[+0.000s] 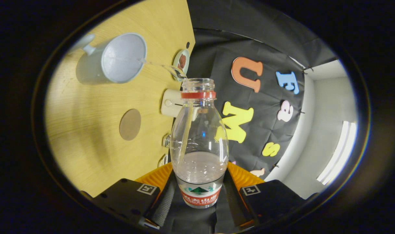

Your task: Take the bottle from table, then pour the juice into the cup, finally place the bottle on the coaster

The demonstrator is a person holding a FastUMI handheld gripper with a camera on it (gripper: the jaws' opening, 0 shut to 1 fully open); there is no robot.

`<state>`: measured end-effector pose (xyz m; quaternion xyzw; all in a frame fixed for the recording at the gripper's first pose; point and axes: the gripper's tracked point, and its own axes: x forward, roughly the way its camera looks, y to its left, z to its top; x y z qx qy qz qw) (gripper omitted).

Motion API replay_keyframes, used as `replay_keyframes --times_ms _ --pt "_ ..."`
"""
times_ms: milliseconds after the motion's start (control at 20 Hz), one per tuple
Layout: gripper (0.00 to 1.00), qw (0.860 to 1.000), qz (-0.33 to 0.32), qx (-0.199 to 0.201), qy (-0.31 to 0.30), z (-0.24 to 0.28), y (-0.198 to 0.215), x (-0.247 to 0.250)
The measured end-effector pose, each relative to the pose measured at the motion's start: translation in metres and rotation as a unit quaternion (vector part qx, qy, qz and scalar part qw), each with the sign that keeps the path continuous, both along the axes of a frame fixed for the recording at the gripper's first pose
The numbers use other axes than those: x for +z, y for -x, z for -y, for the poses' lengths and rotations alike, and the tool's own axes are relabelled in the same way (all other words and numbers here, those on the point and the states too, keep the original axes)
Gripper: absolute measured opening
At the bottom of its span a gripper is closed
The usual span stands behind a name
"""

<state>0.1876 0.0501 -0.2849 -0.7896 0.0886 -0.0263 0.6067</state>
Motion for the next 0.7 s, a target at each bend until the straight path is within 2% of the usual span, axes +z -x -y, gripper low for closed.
replay_keyframes --times_ms 700 --pt "0.80 1.000 0.001 -0.002 0.009 -0.0035 0.0024 0.0066"
